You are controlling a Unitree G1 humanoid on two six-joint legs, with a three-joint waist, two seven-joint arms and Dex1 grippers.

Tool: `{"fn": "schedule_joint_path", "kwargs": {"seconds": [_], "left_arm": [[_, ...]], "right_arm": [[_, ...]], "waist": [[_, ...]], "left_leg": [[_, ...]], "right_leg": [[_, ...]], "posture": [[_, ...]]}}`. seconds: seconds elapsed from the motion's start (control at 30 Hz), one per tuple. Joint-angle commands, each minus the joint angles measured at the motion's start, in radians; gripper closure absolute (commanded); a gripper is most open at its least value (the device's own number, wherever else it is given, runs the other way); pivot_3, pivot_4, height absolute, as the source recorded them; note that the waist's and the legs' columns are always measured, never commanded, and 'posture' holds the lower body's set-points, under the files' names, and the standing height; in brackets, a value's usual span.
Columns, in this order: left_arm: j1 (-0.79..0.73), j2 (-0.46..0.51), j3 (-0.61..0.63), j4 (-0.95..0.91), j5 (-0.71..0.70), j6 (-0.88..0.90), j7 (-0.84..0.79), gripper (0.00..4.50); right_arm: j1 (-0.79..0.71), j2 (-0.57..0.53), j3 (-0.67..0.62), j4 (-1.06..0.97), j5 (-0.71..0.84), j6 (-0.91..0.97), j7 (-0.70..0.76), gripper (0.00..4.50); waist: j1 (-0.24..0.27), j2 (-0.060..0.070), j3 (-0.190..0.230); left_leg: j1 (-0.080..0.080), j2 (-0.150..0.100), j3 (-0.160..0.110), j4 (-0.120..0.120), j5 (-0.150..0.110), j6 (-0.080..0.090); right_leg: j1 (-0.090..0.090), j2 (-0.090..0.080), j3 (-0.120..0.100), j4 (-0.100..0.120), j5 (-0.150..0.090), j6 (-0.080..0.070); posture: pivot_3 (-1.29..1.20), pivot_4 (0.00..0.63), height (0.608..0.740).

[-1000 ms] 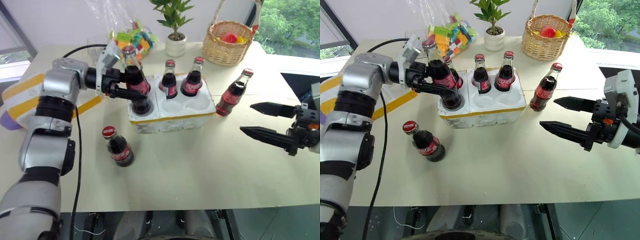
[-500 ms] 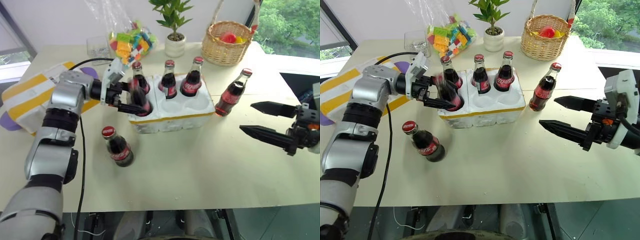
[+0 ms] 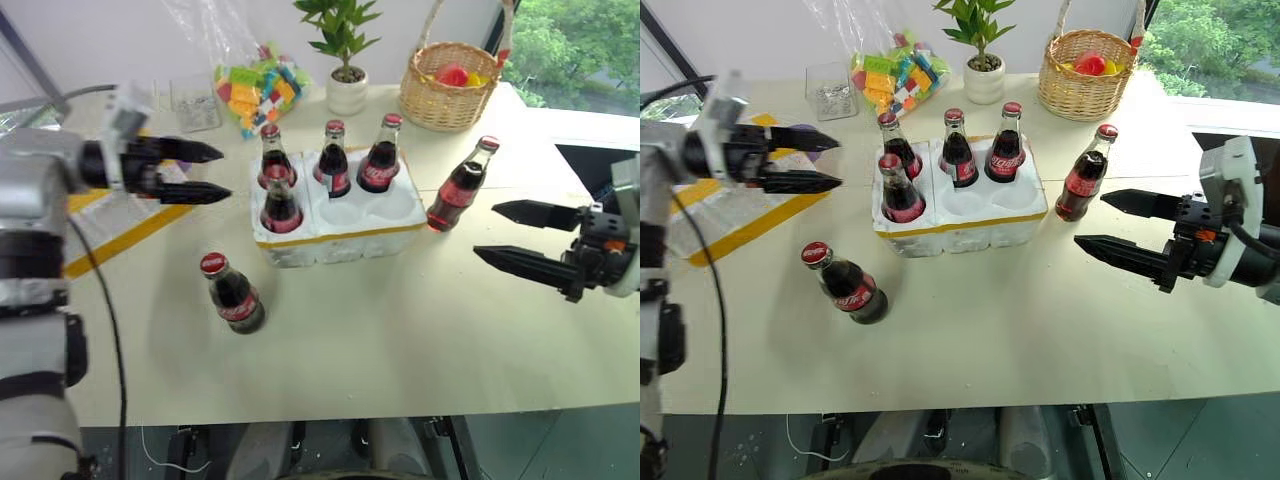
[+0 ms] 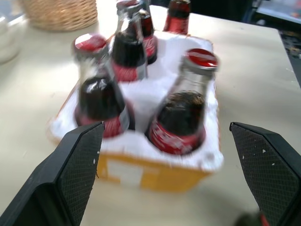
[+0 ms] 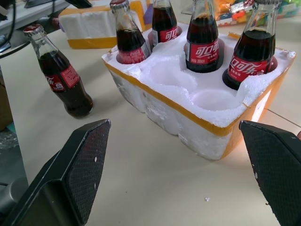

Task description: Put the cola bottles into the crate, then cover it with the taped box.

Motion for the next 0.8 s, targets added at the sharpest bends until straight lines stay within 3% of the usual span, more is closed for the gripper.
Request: {"fn": "schedule_joint_path", "kwargs": {"seconds": [0.03, 0.17, 0.3, 0.8], "left_arm": [[0.156, 0.123, 0.085, -0.199, -0.11, 0.065, -0.044, 0.03], [0.588, 0.33, 0.212, -0.461, -0.252, 0.025, -0.046, 0.03], [0.726, 0.303, 0.289, -0.572, -0.249, 0.009, -0.038, 0.03], [0.671, 0.074, 0.151, -0.658, -0.242, -0.032, 0.2, 0.03]], "right_arm": [[-0.035, -0.023, 0.024, 0.026, -0.031, -0.043, 0.046, 0.0], [-0.06, -0.069, 0.069, 0.057, -0.055, -0.067, 0.166, 0.0], [-0.101, -0.104, 0.096, 0.077, -0.048, -0.062, 0.243, 0.0], [-0.129, -0.101, 0.087, 0.062, -0.052, -0.015, 0.226, 0.0]], "waist": [[0.003, 0.0, 0.0], [0.002, 0.001, 0.0], [0.025, 0.003, 0.0], [0.035, 0.006, -0.002]], "left_leg": [[0.0, 0.0, 0.0, 0.0, 0.0, 0.0], [0.0, 0.0, 0.0, -0.001, 0.0, 0.0], [0.001, 0.001, 0.0, -0.001, -0.001, -0.003], [0.001, 0.001, 0.001, -0.002, -0.001, 0.0]], "right_leg": [[0.0, 0.0, 0.0, -0.001, 0.0, 0.0], [0.0, -0.001, 0.001, -0.001, 0.0, -0.001], [0.003, -0.002, -0.001, -0.002, -0.002, -0.004], [0.003, -0.001, -0.001, -0.008, 0.0, -0.001]], "posture": [[0.0, 0.15, 0.732], [0.0, 0.15, 0.732], [0.0, 0.15, 0.732], [0.0, 0.15, 0.732]]}}
